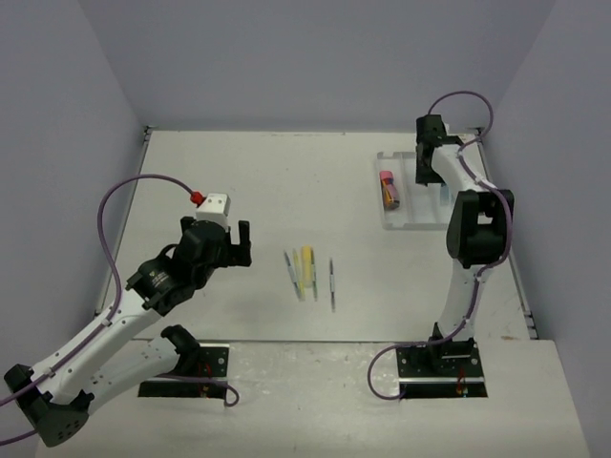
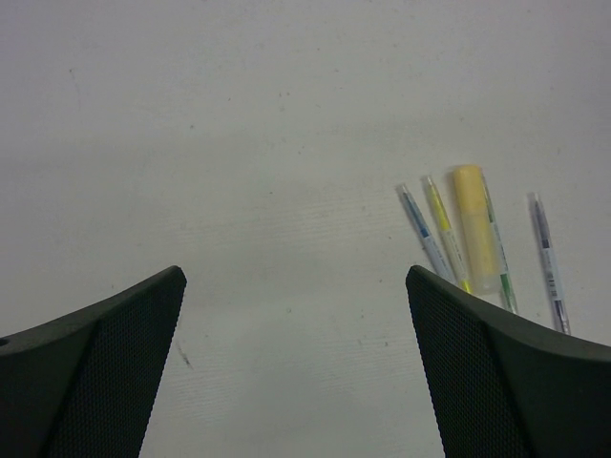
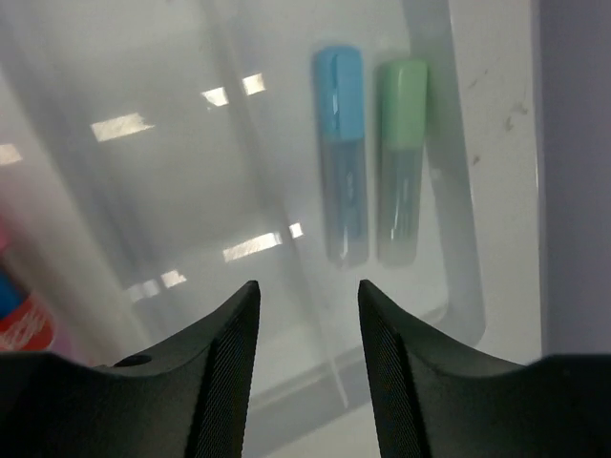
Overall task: Sort the stationery into containers
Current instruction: Place the pen in the storage box, then pick up the pen from the center of the board.
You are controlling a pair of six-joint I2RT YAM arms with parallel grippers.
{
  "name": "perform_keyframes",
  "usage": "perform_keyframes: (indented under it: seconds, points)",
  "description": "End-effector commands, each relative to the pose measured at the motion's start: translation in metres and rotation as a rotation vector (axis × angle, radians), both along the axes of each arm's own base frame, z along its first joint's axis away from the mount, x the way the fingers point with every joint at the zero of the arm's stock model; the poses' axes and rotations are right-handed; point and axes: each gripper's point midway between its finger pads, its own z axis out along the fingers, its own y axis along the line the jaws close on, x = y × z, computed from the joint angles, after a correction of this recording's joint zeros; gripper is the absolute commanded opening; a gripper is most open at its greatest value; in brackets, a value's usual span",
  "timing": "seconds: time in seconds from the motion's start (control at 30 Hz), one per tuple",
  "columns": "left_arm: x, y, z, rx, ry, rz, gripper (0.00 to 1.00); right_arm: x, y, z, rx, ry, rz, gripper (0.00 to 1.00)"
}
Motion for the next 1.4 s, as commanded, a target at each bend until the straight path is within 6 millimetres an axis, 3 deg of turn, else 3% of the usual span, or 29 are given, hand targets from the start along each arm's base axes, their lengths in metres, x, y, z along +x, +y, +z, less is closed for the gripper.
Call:
perform_keyframes:
  seconds: [0.0, 0.07, 0.17, 0.23, 0.4, 0.57, 0.8, 0.93, 1.0, 1.07, 1.17, 1.23, 1.33, 1.37]
  points:
    - [0.007, 0.009, 0.005, 0.018, -0.021, 0.061, 1.0, -0.092, 0.161, 0.043, 0.406, -0.161, 0.126, 0.47]
    - [0.008, 0.01, 0.005, 0.02, -0.022, 0.07, 1.0, -0.138, 0.212, 0.024, 0.472, -0.103, 0.177, 0.45]
    - [0.008, 0.012, 0.003, 0.023, -0.017, 0.079, 1.0, -0.186, 0.251, -0.007, 0.483, -0.012, 0.185, 0.43]
    - [0.008, 0.012, 0.003, 0.024, -0.018, 0.082, 1.0, -0.206, 0.275, -0.021, 0.483, 0.032, 0.231, 0.43]
    - [0.007, 0.014, 0.005, 0.021, -0.023, 0.093, 1.0, -0.24, 0.305, -0.048, 0.432, 0.13, 0.294, 0.37]
    - [0.007, 0.016, 0.007, 0.016, -0.031, 0.1, 1.0, -0.251, 0.309, -0.068, 0.395, 0.185, 0.297, 0.33]
    - [0.007, 0.014, 0.006, 0.015, -0.027, 0.09, 1.0, -0.259, 0.296, -0.091, 0.331, 0.234, 0.26, 0.24]
    - [0.007, 0.014, 0.007, 0.01, -0.032, 0.086, 1.0, -0.261, 0.295, -0.096, 0.326, 0.25, 0.267, 0.01]
    - [0.007, 0.013, 0.007, 0.011, -0.031, 0.083, 1.0, -0.254, 0.294, -0.08, 0.335, 0.211, 0.284, 0.0]
    - [0.007, 0.013, 0.006, 0.012, -0.027, 0.081, 1.0, -0.237, 0.288, -0.044, 0.352, 0.13, 0.308, 0.0]
    - [0.007, 0.012, 0.007, 0.01, -0.029, 0.075, 1.0, -0.195, 0.247, 0.007, 0.364, 0.0, 0.273, 0.0]
    - [0.007, 0.011, 0.007, 0.008, -0.031, 0.073, 1.0, -0.159, 0.207, 0.041, 0.301, -0.093, 0.279, 0.0]
    - [0.006, 0.011, 0.008, 0.004, -0.034, 0.065, 1.0, -0.114, 0.162, 0.081, 0.152, -0.159, 0.334, 0.0]
    - [0.006, 0.01, 0.008, 0.003, -0.034, 0.064, 1.0, -0.1, 0.143, 0.081, 0.067, -0.146, 0.334, 0.0]
